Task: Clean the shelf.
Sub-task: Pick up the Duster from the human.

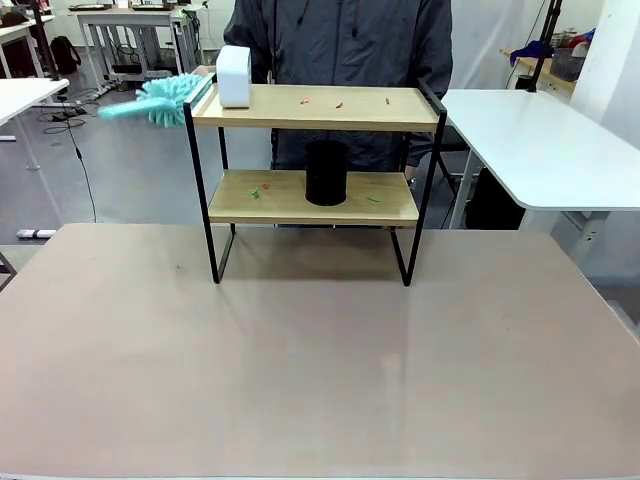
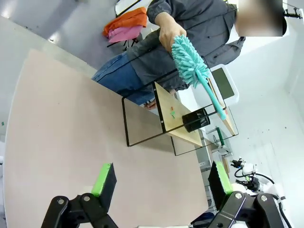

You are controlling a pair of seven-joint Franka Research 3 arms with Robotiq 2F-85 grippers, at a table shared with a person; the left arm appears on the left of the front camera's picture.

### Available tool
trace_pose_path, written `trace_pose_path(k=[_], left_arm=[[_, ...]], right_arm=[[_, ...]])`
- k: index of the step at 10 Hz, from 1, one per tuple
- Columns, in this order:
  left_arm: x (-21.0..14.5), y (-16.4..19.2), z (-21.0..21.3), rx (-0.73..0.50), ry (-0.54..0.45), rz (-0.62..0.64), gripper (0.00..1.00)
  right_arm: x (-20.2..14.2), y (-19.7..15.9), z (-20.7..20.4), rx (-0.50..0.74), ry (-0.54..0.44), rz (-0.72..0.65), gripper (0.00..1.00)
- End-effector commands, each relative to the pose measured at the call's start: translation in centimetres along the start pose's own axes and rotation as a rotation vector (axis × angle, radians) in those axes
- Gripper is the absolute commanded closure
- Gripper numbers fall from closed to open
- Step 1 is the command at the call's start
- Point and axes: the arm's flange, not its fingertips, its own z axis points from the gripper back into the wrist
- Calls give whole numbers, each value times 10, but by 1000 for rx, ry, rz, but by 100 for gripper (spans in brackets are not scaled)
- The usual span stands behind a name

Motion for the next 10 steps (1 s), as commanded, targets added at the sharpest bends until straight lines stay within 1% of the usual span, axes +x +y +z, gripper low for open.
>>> trace_pose_path(k=[1,3,4,5,6,7,8,9,10], left_arm=[[1,1,-4,-5,-3,-19,0],[1,1,-4,-5,-3,-19,0],[-2,3,-3,3,5,6,0],[3,-3,3,-50,6,55,0],[24,-14,-10,-59,58,121,0],[48,-25,-34,-84,140,165,0],[69,-36,-66,-55,222,195,0],[86,-46,-106,-54,312,209,0],[102,-47,-150,-43,386,239,0]], right_arm=[[1,-1,0,18,-3,26,0],[1,-1,0,18,-3,26,0],[1,-1,0,18,-3,26,0],[1,-1,0,18,-3,26,0],[1,-1,0,18,-3,26,0],[1,-1,0,18,-3,26,0],[1,-1,0,18,-3,26,0],[1,-1,0,18,-3,26,0],[1,-1,0,18,-3,26,0]])
